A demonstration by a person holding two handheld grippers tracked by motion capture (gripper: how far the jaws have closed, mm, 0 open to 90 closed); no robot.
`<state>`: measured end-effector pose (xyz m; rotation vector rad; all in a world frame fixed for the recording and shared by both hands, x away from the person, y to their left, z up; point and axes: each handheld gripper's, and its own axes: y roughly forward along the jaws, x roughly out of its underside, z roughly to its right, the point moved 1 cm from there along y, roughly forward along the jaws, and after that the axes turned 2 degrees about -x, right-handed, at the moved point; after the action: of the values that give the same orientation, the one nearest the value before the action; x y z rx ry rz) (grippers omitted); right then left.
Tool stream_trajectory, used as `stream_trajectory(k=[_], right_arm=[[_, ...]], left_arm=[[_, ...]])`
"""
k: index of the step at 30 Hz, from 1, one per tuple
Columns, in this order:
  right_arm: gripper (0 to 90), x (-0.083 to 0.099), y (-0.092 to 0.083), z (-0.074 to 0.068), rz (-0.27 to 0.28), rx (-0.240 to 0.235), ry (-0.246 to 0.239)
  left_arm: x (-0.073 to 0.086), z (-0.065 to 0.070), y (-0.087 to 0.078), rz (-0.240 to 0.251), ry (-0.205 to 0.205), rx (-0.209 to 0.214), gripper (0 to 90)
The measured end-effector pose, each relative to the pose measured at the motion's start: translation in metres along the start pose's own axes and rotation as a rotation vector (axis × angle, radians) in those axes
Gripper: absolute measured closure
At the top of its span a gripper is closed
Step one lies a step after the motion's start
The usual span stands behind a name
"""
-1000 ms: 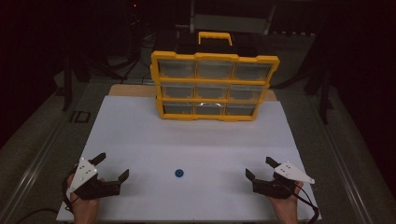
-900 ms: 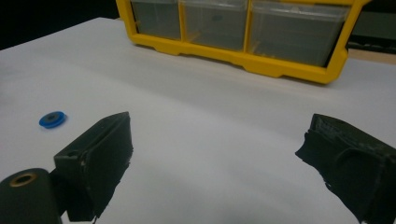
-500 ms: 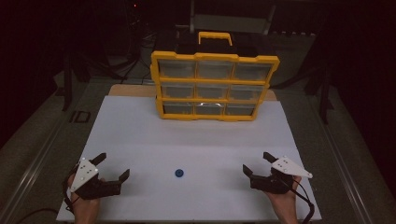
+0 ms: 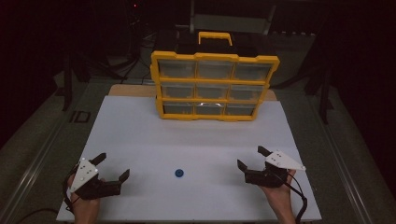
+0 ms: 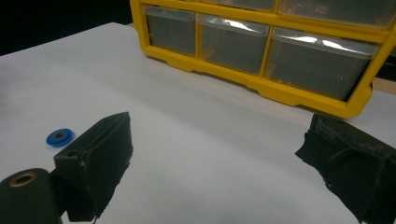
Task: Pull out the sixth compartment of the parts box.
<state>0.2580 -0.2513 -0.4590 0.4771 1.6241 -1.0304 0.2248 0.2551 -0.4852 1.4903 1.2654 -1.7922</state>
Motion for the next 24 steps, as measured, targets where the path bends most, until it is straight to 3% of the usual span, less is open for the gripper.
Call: stream_trajectory(k=[7, 24], right_arm=[[7.6, -0.012, 0.007, 0.001, 0.0, 0.008, -0.037], [7.6, -0.035, 0.024, 0.007, -0.006, 0.032, -0.045]], left_arm=[[0.0, 0.0, 0.0, 0.003, -0.001, 0.0, 0.0], [0.0, 0.0, 0.0, 0.007, -0.002, 0.003, 0.0]])
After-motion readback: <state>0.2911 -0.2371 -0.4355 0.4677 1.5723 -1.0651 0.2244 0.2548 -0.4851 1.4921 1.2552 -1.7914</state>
